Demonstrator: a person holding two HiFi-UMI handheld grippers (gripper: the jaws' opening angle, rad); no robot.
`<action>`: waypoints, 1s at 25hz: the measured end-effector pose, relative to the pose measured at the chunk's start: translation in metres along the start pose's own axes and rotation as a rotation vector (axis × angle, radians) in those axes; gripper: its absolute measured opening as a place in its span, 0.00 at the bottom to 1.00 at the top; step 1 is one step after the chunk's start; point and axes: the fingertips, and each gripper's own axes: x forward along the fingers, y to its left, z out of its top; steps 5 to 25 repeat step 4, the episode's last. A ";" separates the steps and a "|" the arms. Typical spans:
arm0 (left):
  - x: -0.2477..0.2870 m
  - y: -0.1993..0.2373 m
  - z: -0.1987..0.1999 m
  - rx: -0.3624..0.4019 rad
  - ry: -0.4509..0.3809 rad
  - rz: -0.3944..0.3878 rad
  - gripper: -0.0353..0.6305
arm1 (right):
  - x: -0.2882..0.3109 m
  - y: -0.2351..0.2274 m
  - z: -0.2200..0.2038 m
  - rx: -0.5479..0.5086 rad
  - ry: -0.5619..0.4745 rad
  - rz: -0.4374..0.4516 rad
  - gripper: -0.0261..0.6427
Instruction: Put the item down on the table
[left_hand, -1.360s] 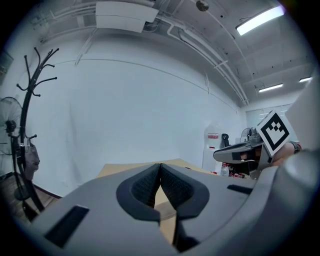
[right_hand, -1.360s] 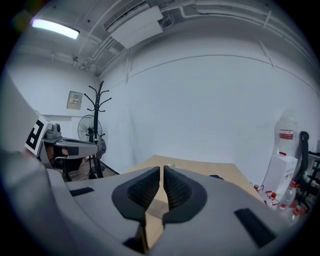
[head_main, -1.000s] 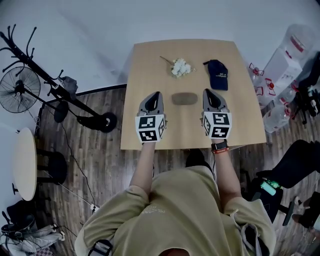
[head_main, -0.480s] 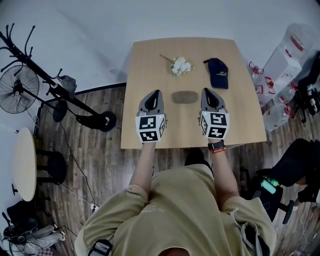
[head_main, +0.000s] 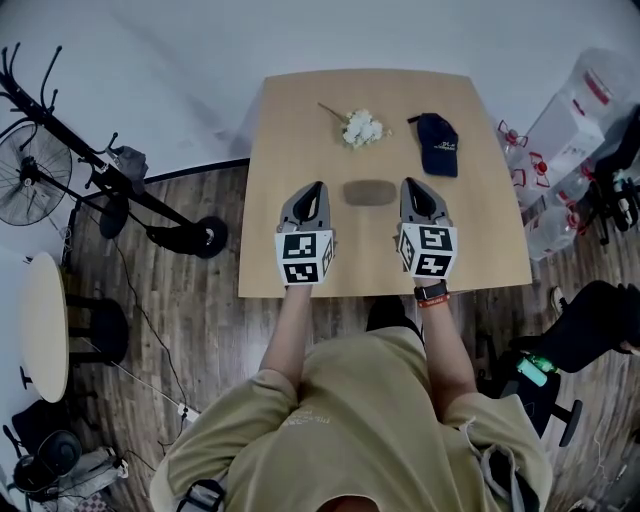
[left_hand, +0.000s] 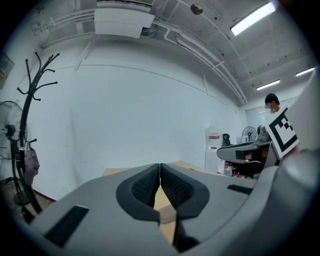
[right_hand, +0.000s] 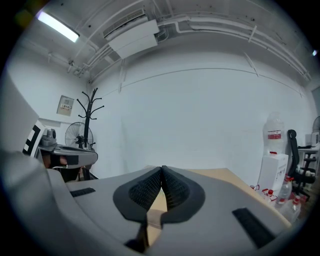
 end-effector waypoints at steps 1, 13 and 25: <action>0.005 0.002 -0.007 0.003 0.024 -0.007 0.09 | 0.005 0.001 -0.004 0.000 0.010 0.003 0.06; 0.021 0.010 -0.034 0.018 0.117 -0.032 0.09 | 0.022 0.004 -0.017 -0.007 0.047 0.015 0.06; 0.021 0.010 -0.034 0.018 0.117 -0.032 0.09 | 0.022 0.004 -0.017 -0.007 0.047 0.015 0.06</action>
